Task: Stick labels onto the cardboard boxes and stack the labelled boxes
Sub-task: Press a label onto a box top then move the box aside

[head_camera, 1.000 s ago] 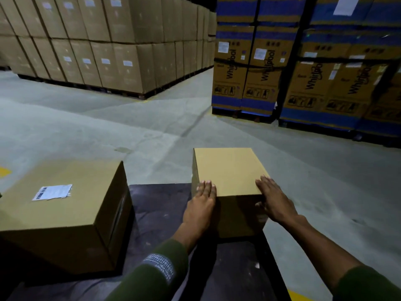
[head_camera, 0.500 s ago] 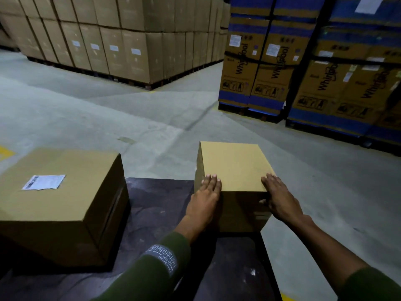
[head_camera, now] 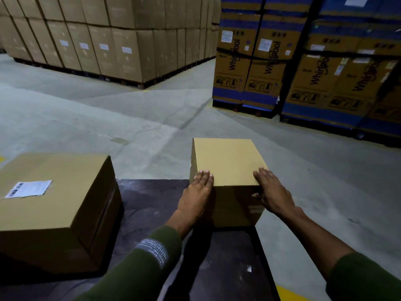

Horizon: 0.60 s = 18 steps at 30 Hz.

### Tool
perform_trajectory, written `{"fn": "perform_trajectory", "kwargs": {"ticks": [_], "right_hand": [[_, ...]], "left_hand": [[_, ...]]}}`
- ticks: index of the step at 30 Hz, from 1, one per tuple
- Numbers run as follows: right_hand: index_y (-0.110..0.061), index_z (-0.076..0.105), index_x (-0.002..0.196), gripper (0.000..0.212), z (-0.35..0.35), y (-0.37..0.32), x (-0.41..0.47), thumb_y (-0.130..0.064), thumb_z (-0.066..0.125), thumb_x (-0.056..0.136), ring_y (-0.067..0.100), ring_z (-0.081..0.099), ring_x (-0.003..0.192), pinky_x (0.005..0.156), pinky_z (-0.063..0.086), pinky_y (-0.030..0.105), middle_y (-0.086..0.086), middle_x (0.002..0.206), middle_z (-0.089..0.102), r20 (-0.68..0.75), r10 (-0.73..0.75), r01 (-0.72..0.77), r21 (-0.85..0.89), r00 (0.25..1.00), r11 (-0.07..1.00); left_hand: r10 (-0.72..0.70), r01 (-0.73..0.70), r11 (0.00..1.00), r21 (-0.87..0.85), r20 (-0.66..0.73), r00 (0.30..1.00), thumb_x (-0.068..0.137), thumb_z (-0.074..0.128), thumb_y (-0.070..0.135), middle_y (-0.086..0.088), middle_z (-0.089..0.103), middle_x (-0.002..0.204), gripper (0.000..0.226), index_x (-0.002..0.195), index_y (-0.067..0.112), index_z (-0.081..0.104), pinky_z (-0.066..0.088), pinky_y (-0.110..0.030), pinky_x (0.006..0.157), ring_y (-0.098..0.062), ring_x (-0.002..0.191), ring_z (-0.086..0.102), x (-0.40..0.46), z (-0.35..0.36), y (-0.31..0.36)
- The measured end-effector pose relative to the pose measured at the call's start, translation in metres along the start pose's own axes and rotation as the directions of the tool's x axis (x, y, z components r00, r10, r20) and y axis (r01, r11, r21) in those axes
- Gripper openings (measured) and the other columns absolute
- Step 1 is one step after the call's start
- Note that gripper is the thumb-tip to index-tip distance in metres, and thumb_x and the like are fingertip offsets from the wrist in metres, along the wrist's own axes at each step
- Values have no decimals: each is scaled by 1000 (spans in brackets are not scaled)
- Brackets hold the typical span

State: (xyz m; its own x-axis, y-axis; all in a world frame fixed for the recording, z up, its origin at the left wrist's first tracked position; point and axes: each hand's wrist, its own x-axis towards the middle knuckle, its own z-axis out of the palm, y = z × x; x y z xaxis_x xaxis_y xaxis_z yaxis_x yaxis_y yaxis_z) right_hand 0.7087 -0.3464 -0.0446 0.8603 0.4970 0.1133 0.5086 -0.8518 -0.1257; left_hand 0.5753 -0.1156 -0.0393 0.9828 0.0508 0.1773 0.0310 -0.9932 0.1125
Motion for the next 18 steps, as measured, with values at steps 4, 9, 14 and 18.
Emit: {"fn": "perform_trajectory", "kwargs": {"ticks": [4,9,14,18], "right_hand": [[-23,23,154,76,2,2,2,-31,67,92,21,11,151,113,32,40,1,164,14,12,-1,1,14,1000,1000],[-24,23,154,77,3,4,4,-32,67,91,20,11,151,114,32,40,0,164,14,6,-1,1,18,1000,1000],[-25,23,154,78,5,7,9,-31,68,91,20,11,151,114,31,39,-1,164,15,8,-1,1,27,1000,1000],[-25,23,154,77,7,8,9,-32,67,92,21,12,151,114,32,39,-1,164,15,-2,-12,13,22,1000,1000]], "left_hand": [[-1,1,1000,13,2,1000,97,43,-5,-6,3,165,72,157,12,6,40,-43,107,-21,151,0,1,-1,0],[-7,7,1000,20,-4,1000,99,41,-5,-7,3,165,70,157,12,6,38,-41,109,-21,151,1,3,-3,2],[-23,23,1000,8,-1,1000,98,43,-5,-6,2,165,71,157,13,6,37,-40,110,-21,151,1,6,-3,2],[-28,28,1000,8,-17,999,98,43,-5,-7,3,165,71,157,13,7,37,-40,111,-21,151,2,5,0,2]]}}
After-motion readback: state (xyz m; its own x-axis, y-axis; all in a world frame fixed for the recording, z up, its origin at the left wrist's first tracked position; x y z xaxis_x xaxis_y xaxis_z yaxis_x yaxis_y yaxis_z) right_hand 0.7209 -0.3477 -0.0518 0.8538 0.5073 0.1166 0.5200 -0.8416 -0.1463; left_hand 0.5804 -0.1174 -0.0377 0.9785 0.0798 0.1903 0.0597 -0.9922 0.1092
